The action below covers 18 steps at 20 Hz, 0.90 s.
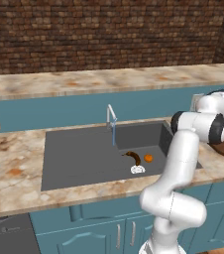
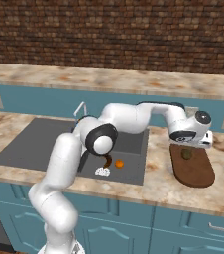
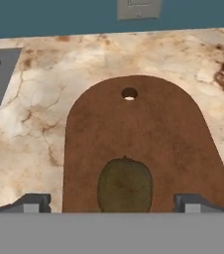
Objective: Pick the tangerine, banana, kiwi from the sink and place them on the cutting board to airdry. Then turn off the sink faucet.
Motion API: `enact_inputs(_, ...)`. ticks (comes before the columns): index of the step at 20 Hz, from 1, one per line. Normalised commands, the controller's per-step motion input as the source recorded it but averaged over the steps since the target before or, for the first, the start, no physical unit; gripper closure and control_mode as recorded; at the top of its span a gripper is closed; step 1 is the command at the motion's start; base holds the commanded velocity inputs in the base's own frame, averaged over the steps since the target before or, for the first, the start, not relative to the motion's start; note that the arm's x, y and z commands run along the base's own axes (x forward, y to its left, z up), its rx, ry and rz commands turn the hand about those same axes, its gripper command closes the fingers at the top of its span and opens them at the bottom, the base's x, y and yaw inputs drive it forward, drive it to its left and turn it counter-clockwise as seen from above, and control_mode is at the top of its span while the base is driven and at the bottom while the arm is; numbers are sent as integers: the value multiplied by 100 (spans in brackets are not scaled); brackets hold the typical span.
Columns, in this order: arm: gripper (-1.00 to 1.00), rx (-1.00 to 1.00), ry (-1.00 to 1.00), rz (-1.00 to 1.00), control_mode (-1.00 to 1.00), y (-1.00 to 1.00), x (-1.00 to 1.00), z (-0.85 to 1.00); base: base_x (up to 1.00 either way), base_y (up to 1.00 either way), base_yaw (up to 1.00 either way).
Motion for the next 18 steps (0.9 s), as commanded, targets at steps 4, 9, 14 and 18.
enact_inputs(4,-100,-8,-15,6,-100,48,-55,25,0,0,0)
enact_inputs(9,-100,-6,-10,4,-100,40,-53,26,0,0,0)
enact_inputs(14,-100,0,-1,5,-100,4,-9,92,0,0,0)
enact_inputs(18,-100,0,5,9,-100,0,-13,100,0,0,0)
